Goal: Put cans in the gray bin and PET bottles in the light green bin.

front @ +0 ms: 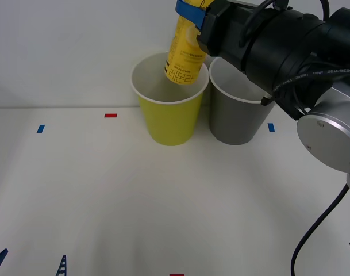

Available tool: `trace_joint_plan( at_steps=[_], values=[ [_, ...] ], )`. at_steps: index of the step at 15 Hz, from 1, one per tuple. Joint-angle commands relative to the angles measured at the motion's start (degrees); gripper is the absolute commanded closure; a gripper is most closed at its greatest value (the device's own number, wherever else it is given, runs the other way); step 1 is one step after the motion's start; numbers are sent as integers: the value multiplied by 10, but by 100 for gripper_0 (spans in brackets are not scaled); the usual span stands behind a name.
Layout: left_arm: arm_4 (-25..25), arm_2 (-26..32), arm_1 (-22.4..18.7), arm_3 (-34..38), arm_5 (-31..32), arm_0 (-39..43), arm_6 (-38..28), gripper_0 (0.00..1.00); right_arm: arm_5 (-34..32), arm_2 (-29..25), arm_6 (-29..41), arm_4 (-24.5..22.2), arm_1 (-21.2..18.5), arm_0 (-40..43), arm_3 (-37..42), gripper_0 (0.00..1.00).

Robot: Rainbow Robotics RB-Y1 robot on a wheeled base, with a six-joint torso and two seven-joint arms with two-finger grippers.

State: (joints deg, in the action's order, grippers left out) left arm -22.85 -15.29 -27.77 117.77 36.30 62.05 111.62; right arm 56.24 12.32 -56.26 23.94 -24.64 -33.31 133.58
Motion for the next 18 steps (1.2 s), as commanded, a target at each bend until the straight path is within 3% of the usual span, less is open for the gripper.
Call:
trace_joint_plan(
  at_steps=[1, 7, 10, 18],
  values=[
    [0, 0, 0, 0, 0, 0, 0, 0, -56, -1, -104, 51, -9, -35, -73, 100],
    [0, 0, 0, 0, 0, 0, 0, 0, -176, 29, -177, 53, 11, -89, -221, 100],
    [0, 0, 0, 0, 0, 0, 0, 0, -190, 59, -173, 20, 15, -120, -273, 100],
    [0, 0, 0, 0, 0, 0, 0, 0, -255, 90, -175, 6, 34, -147, -369, 100]
  ],
)
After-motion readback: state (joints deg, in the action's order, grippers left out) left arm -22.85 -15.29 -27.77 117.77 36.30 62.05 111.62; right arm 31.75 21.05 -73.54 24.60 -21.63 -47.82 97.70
